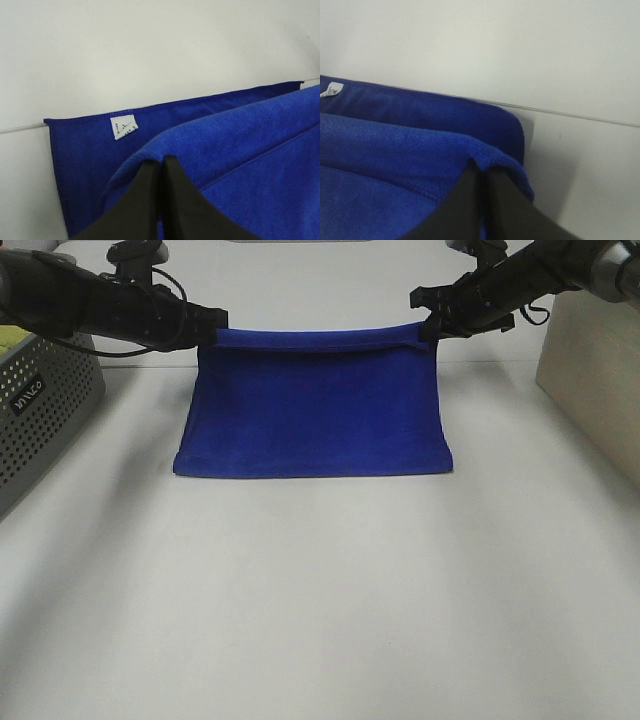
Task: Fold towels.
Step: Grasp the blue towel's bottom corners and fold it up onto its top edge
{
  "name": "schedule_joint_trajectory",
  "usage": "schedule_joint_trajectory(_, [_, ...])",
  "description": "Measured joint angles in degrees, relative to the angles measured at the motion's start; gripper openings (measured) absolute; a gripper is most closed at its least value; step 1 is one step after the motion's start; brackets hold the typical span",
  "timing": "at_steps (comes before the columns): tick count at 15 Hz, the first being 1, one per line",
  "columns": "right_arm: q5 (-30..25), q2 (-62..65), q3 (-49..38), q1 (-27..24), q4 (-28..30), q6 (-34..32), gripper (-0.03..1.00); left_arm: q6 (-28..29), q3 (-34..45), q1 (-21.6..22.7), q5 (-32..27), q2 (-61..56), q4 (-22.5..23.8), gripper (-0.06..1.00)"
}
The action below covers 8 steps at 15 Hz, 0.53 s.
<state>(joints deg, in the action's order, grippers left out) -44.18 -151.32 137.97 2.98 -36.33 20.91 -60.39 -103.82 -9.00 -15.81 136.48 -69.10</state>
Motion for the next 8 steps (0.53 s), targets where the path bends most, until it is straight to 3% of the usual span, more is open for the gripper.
schedule_joint_trajectory(3, [1.6, -2.3, 0.0, 0.2, -3.1, 3.0, 0.02, -2.5, 0.0, -0.5, 4.1, 0.6, -1.8, 0.00])
schedule_joint_trajectory(8, [5.0, -2.8, 0.0, 1.4, -3.4, 5.6, 0.02, -2.6, -0.1, -0.6, 7.1, 2.7, -2.6, 0.00])
